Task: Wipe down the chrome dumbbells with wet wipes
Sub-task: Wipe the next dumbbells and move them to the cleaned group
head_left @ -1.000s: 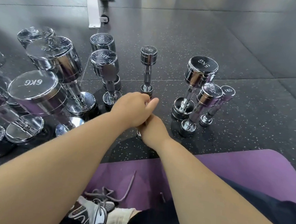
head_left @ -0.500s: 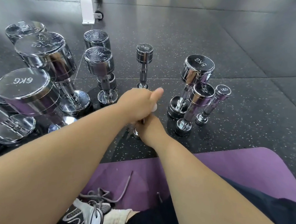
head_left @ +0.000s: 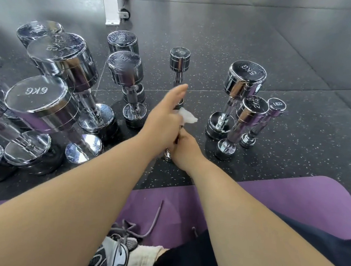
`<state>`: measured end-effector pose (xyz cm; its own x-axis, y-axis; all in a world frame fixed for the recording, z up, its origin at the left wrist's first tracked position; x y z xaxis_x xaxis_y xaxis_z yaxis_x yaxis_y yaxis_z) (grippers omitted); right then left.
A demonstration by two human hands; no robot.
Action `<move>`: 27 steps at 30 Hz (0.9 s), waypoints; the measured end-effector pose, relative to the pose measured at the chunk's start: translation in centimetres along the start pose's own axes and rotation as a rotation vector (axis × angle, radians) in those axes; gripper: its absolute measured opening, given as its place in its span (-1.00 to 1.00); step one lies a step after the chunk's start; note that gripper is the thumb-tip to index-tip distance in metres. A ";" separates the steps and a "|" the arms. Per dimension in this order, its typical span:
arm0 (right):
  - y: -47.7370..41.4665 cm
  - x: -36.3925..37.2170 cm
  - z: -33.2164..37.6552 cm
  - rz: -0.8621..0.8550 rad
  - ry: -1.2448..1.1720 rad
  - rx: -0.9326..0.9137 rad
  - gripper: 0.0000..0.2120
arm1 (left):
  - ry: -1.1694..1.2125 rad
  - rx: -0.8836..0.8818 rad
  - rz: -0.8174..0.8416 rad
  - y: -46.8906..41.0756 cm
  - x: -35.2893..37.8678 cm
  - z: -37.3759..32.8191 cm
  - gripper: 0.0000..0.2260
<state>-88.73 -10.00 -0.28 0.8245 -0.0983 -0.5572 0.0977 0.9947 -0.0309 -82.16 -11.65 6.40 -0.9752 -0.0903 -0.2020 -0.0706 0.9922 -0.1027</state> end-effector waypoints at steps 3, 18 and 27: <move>0.2 0.4 -0.8 0.001 -0.083 0.143 -0.79 | 0.158 -0.275 -0.149 0.5 -1.1 2.4 -0.63; -0.1 0.6 -0.8 0.014 -0.105 0.133 -0.70 | -0.469 0.054 -0.197 -0.2 -3.9 -0.6 -0.84; -0.2 -1.3 -0.9 0.040 0.041 0.067 -0.69 | -0.811 0.317 0.358 1.7 1.9 -2.6 -0.54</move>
<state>-90.29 -10.04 -0.30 0.8052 -0.0562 -0.5903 0.1037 0.9935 0.0469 -84.65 -9.90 8.38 -0.4758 0.0649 -0.8772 0.3821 0.9135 -0.1397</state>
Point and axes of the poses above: each hand's wrist, its own y-axis away from the middle knuckle, its own x-axis out of the palm, z = x × y, the point moved 10 cm from there along -y, towards the middle knuckle, and after that the axes turned 14 degrees about -z, right-handed, at the moved point
